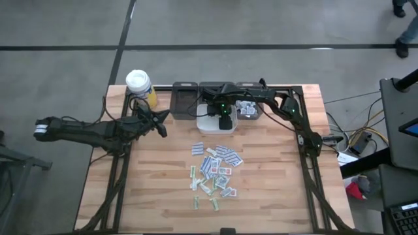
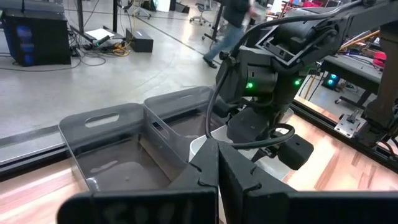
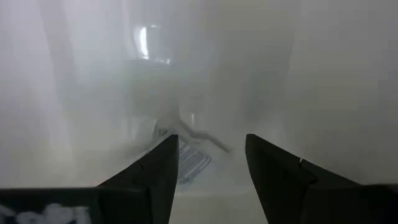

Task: Pick & Place First Aid Supplies
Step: Put the blue alcohol pad into the right black bin

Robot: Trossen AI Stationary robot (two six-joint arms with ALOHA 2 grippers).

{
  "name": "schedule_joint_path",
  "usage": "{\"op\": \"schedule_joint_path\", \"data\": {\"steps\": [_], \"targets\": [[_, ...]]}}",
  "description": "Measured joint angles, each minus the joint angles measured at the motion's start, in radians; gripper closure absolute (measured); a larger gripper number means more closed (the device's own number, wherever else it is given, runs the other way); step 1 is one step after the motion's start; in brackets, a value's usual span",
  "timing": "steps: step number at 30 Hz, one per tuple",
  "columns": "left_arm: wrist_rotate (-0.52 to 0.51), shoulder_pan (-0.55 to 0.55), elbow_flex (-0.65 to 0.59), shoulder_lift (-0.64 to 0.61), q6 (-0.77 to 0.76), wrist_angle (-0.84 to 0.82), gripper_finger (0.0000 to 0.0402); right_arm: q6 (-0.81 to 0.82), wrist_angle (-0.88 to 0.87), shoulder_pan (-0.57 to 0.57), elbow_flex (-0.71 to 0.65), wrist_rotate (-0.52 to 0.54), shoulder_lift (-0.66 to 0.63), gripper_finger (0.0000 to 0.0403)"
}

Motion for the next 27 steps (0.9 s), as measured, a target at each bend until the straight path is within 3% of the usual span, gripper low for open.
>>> {"op": "schedule_joint_path", "data": {"steps": [11,27], "targets": [[-0.001,0.000,0.000,0.000,0.019,0.000,0.0402,-0.021,-0.014,0.033,-0.001,0.066,0.002,0.0218],[-0.002,0.000,0.000,0.000,0.042,0.000,0.0402,-0.027,-0.026,0.074,-0.011,0.068,0.002,0.0237]]}}
